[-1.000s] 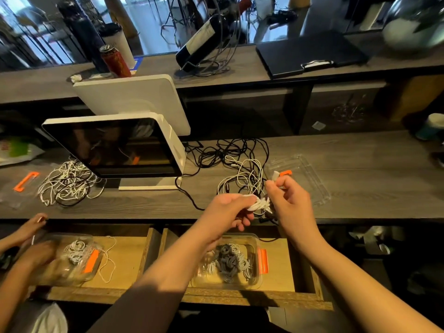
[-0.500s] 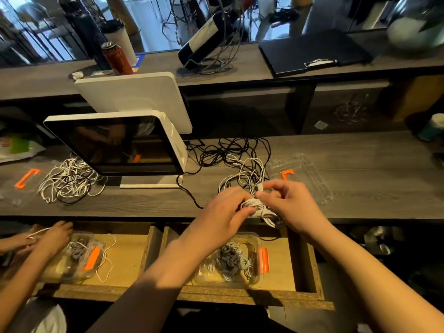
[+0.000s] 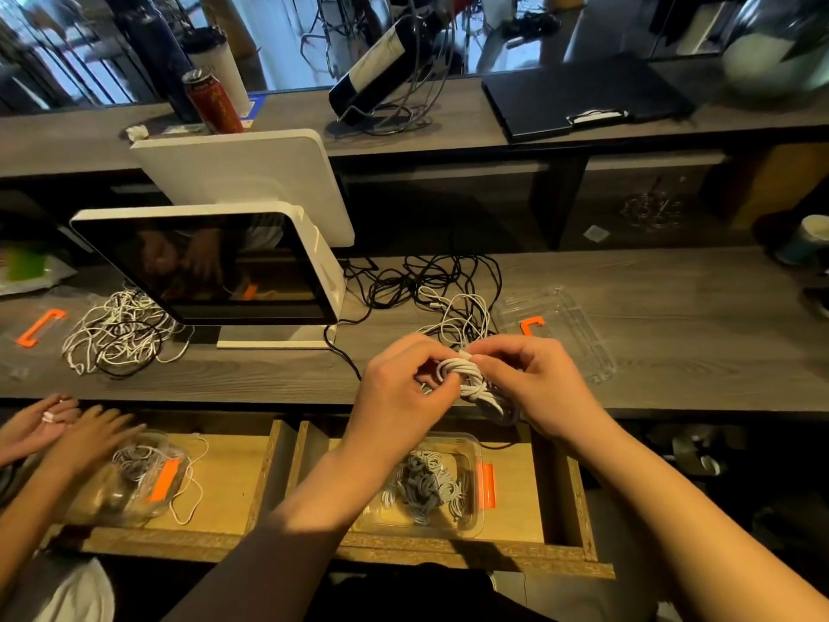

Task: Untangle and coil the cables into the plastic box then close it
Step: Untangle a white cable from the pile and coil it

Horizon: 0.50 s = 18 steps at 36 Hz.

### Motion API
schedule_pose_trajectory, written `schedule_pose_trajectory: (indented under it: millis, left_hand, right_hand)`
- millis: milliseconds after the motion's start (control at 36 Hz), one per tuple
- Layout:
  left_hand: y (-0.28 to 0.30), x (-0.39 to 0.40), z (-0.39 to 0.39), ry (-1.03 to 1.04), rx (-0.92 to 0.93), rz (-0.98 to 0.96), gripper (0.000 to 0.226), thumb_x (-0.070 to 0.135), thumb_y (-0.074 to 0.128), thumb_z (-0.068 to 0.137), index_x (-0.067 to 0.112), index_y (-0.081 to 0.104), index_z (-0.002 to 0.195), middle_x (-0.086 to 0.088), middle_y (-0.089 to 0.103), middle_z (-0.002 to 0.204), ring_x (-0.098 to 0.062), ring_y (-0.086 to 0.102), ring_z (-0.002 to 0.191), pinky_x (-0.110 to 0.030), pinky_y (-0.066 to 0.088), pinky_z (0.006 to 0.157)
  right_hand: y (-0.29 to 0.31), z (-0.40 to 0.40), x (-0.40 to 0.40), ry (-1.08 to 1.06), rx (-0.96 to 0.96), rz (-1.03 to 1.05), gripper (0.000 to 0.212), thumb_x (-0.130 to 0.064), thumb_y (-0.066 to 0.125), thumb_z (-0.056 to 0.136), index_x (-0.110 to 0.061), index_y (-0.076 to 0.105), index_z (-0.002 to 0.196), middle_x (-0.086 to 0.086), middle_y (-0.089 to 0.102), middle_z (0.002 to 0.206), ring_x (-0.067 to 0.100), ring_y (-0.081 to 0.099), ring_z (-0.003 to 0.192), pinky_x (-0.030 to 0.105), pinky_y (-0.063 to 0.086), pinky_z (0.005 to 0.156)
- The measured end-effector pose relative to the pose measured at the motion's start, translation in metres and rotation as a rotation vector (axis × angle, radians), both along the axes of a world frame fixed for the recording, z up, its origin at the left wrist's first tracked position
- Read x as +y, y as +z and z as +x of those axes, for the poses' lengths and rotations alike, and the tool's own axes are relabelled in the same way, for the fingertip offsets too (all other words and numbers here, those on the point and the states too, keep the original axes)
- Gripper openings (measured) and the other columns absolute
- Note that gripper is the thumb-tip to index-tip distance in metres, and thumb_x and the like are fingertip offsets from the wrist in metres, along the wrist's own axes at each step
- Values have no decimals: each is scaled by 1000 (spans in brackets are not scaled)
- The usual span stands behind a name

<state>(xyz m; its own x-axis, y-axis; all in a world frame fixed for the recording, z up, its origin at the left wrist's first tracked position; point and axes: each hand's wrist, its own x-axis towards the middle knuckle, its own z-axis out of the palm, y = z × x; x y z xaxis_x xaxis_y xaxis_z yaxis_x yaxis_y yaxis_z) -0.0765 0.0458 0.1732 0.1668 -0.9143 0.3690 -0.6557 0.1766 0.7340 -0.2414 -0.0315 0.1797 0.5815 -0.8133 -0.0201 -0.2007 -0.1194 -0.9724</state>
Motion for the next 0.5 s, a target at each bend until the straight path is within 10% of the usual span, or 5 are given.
schedule_pose_trajectory:
  millis: [167,500]
  left_hand:
    - [-3,4,-11,69,96,-6,20,0,78,79,12,75,95,6,70,92,-9,67,82,-23,56,69]
    - [2,-8,-22,180,401,235,20,5,81,78,20,79,92,6,76,83,-7,72,75,-21,56,67]
  right_hand:
    - [6,-8,-19,210,101,54,16,-12,64,94,-19,76,101,-4,76,89,3,68,77,19,52,68]
    - [6,-14,-37,164,124,220,11,-15,69,88,-9,76,95,3,77,89,15,71,83,30,56,80]
